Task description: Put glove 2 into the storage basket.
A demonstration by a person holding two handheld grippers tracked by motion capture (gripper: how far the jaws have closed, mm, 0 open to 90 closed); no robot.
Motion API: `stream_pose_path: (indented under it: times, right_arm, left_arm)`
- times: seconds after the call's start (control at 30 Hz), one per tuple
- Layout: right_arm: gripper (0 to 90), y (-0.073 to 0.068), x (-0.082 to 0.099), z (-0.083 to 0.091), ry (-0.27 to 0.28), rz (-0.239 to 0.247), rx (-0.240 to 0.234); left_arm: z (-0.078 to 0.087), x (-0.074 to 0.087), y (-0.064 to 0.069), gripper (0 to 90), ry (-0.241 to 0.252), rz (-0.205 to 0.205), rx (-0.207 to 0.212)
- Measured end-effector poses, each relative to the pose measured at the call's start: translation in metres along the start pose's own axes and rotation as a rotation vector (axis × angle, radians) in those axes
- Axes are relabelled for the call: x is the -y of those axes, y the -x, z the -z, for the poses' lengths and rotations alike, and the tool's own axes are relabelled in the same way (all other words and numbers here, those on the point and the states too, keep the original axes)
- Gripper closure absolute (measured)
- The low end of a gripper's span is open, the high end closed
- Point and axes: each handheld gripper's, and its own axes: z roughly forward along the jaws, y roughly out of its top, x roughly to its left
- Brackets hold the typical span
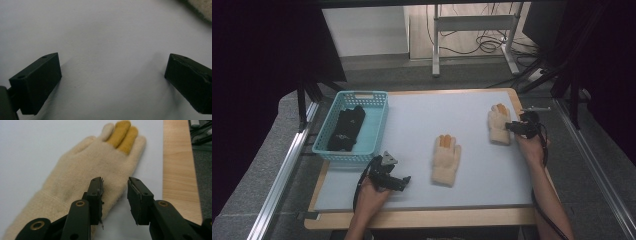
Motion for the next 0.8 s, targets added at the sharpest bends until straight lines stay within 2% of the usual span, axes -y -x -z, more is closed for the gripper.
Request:
stream_pose_path:
  times: [0.07,0.13,0.17,0.3,0.4,0.57,0.8]
  right_arm:
    - [72.3,-0.002,0.004,-0.004,-0.012,-0.003,-0.004]
    - [84.0,-0.001,0.006,-0.004,-0.002,-0.041,-0.046]
    - [85.7,-0.001,0.006,-0.005,0.000,-0.047,-0.058]
    - [87.4,-0.008,0.004,0.000,-0.006,0.003,-0.034]
    - [87.6,-0.012,0.002,0.010,0.024,0.014,-0.056]
    - [87.7,-0.027,-0.003,0.033,0.055,0.056,-0.100]
    - [87.6,-0.040,-0.013,0.071,0.072,0.132,-0.100]
  left_arm:
    - [0.000,0.000,0.000,1.2,0.000,0.000,0.000]
    - [0.000,0.000,0.000,1.2,0.000,0.000,0.000]
    - [0.000,0.000,0.000,1.2,0.000,0.000,0.000]
    - [0.000,0.000,0.000,1.2,0.002,0.002,0.000]
    - [0.000,0.000,0.000,1.2,0.000,0.000,0.000]
    - [0.000,0.000,0.000,1.2,0.000,0.000,0.000]
    - [0.000,0.000,0.000,1.2,0.002,0.003,0.000]
